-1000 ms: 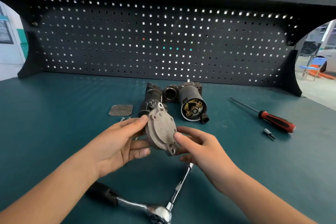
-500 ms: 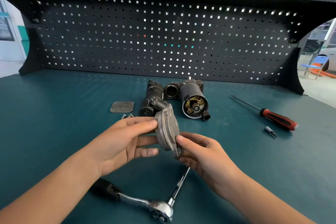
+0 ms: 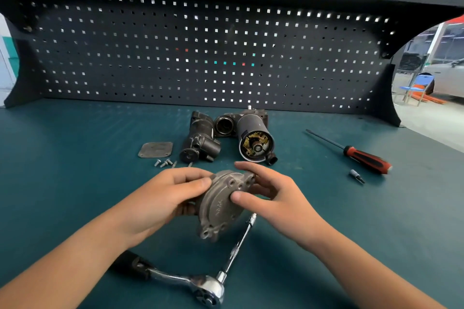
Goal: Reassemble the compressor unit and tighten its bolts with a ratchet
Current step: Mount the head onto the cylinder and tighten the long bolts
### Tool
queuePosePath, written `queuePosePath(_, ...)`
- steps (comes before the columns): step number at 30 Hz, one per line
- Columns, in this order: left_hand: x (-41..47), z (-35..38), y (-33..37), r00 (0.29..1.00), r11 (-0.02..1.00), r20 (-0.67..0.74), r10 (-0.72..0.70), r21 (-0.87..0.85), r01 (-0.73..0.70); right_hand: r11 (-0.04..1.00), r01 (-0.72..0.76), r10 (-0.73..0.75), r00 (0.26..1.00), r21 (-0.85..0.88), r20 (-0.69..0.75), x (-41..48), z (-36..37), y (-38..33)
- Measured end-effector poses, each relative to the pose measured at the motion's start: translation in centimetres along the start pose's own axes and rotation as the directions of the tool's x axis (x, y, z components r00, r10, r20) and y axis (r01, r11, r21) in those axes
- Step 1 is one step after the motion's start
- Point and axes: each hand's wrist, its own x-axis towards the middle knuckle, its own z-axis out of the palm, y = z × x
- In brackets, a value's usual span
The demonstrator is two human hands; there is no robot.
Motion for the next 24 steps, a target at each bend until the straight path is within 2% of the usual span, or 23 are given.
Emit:
queuePosePath(2, 0.6, 0.1, 0.2, 0.999, 0.999, 0.03, -0.02, -0.047, 0.022, 0.999, 0.048, -0.048, 0.999, 0.015, -0.021, 0.0, -0.2, 0.1)
queuePosePath(6, 2.5, 0.5, 0.8, 1.0, 0.997, 0.01, -0.029, -0.069, 0.029, 0.994, 0.075, -0.057, 0.976, 0.082, -0.209, 0.6, -0.8, 1.3)
queuePosePath(10, 4.6, 0.4, 0.2, 0.993, 0.967, -0.11, -0.032, 0.247, 0.058, 0.987, 0.082, -0.03, 0.935, 0.135, -0.354, 1.1, -1.7, 2.2)
queuePosePath(13, 5.7, 0.9, -0.8, 0.995, 0.914, -0.089, -0.04, 0.399, 0.072, 0.992, 0.078, -0.03, 0.911, 0.099, -0.41, 1.5, -2.3, 2.8)
queuePosePath(15, 6.4, 1.4, -1.4, 0.996, 0.86, -0.084, 0.018, 0.51, 0.028, 0.997, 0.064, -0.035, 0.902, 0.053, -0.43, 1.8, -2.7, 3.3)
queuePosePath(20, 8.3, 2.3, -2.0, 0.997, 0.827, -0.08, 0.016, 0.562, 0.032, 0.999, 0.028, -0.034, 0.871, -0.02, -0.49, 2.4, -3.4, 4.1)
queuePosePath(22, 9.3, 2.5, -2.0, 0.997, 0.722, -0.079, 0.028, 0.691, 0.034, 0.993, 0.032, -0.083, 0.868, -0.112, -0.489, 2.7, -3.6, 4.1)
queuePosePath(24, 10.2, 3.1, -1.9, 0.996, 0.612, -0.083, 0.027, 0.789, 0.049, 0.957, 0.052, -0.182, 0.873, -0.285, -0.452, 3.2, -4.2, 3.7)
